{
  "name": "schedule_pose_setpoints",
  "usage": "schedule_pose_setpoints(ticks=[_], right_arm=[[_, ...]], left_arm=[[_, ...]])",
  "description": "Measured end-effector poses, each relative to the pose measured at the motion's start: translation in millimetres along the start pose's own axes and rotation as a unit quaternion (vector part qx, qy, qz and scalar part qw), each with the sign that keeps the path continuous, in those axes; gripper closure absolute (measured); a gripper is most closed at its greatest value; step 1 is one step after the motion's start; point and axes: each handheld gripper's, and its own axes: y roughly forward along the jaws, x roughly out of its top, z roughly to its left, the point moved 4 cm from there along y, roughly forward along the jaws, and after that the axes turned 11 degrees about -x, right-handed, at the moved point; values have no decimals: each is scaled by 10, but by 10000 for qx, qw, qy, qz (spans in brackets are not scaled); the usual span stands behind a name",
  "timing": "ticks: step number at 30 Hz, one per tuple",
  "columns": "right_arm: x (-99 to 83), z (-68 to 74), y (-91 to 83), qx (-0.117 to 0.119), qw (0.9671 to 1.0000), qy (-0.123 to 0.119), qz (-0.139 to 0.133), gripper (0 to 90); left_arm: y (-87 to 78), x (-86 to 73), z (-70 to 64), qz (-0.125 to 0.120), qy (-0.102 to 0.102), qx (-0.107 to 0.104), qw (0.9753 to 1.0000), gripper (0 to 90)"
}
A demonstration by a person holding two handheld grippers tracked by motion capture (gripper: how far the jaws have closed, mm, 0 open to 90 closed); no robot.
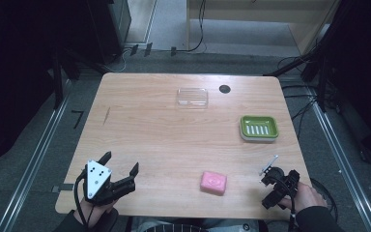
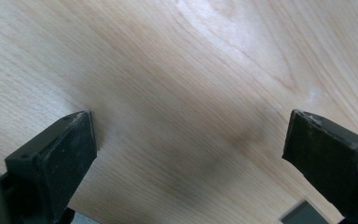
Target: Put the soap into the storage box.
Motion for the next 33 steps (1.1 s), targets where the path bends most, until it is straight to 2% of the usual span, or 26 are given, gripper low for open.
schedule_pose_setpoints(ticks=[5,7,8,19,22,23,33], right_arm=[[49,24,-23,-2,9997,-244,-37,19],[62,33,-37,-8,9995,-299,-114,16],[80,43,-52,-3,9990,-405,-186,14],[216,97,-135,-55,9974,-628,-355,15],[265,124,-164,-30,9964,-717,-441,14],[295,150,-189,-10,9955,-838,-449,15],[431,275,-204,56,9919,-1141,-553,14]], left_arm=[[-16,3,-11,-26,-16,9,10000,134],[-22,3,-19,-17,18,9,10000,133],[-25,2,-19,-16,17,17,10000,134],[-70,-27,26,-21,-66,92,9999,134],[-71,-32,32,-30,-78,88,9999,133],[-72,-33,34,-20,-66,86,9999,134],[-65,-36,51,-27,-92,100,9999,134]])
